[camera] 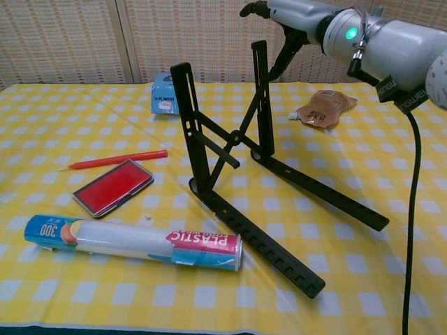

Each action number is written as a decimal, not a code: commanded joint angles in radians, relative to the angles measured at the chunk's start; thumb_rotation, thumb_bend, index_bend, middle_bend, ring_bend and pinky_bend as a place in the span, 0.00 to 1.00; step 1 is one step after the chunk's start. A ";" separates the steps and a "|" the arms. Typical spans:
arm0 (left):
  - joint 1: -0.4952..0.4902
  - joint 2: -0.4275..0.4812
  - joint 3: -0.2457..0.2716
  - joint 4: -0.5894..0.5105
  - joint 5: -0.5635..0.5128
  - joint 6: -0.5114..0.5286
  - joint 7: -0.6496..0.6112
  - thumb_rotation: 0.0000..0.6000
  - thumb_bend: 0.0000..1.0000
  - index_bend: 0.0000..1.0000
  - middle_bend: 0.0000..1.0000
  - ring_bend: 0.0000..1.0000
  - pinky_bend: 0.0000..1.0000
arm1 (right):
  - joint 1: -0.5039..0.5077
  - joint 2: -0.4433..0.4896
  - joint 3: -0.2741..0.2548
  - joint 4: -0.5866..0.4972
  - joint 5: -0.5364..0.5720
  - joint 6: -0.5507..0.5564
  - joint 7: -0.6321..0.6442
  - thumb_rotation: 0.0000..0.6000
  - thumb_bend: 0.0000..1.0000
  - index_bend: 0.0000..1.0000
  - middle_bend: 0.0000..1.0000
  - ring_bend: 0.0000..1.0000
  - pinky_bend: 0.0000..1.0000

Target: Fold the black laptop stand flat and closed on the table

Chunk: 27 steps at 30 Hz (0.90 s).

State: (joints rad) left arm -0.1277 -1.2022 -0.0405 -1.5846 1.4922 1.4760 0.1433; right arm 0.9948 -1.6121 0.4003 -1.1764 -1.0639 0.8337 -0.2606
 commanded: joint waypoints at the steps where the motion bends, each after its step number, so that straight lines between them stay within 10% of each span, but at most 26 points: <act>1: 0.002 0.000 0.000 0.002 -0.001 0.002 -0.004 1.00 0.18 0.00 0.00 0.00 0.00 | -0.005 0.009 -0.006 -0.018 -0.006 0.011 0.009 1.00 0.19 0.00 0.00 0.01 0.00; 15: -0.012 0.003 -0.004 -0.007 0.027 0.001 -0.002 1.00 0.18 0.00 0.00 0.00 0.00 | -0.126 0.169 -0.081 -0.221 -0.091 0.106 0.081 1.00 0.19 0.00 0.00 0.01 0.00; 27: -0.013 -0.004 0.002 -0.014 0.030 -0.003 0.008 1.00 0.18 0.00 0.00 0.00 0.00 | -0.158 0.116 -0.113 -0.114 -0.008 0.055 0.152 1.00 0.19 0.00 0.00 0.06 0.04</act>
State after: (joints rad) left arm -0.1409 -1.2067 -0.0389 -1.5984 1.5225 1.4726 0.1516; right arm 0.8432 -1.4849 0.2907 -1.3016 -1.0804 0.8936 -0.1239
